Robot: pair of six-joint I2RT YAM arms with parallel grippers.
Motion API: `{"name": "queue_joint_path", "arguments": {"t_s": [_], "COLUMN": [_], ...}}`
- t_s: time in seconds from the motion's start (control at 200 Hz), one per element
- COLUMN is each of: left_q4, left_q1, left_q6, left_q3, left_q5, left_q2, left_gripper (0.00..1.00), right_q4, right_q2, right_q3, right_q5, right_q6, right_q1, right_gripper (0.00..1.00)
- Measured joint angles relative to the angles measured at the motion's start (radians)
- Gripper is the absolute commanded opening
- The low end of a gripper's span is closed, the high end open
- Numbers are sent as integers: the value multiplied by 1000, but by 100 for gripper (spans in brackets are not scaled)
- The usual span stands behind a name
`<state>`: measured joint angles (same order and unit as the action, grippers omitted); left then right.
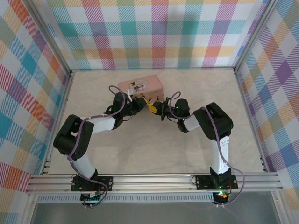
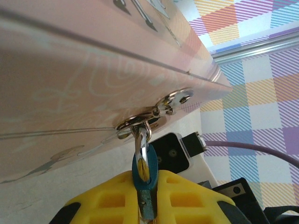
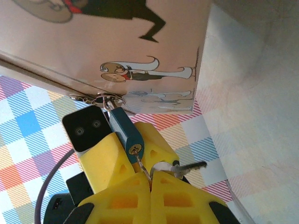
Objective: Unlock the padlock with the key
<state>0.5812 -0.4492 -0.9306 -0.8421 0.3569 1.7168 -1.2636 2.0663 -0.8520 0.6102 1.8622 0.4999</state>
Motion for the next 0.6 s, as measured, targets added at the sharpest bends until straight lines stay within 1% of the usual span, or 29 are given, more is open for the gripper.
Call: {"name": "queue_joint_path", "arguments": {"t_s": [0.14, 0.24, 0.43, 0.599], "left_q4": [-4, -4, -4, 0], "left_q1": [2, 2, 2, 3], "left_q6": [3, 4, 4, 4], "left_q3": [0, 0, 0, 0], "left_q5": [-10, -7, -13, -16], "left_q2": [0, -1, -2, -2], "left_gripper": [11, 11, 12, 13], "right_q4": [103, 136, 32, 2], "right_q2": [-19, -34, 9, 13], "right_q3": [-27, -27, -27, -24], "right_q5": [27, 27, 27, 15], "right_q6": [-94, -113, 11, 101], "right_q1": [-3, -4, -4, -3], "right_gripper": [0, 0, 0, 0]}}
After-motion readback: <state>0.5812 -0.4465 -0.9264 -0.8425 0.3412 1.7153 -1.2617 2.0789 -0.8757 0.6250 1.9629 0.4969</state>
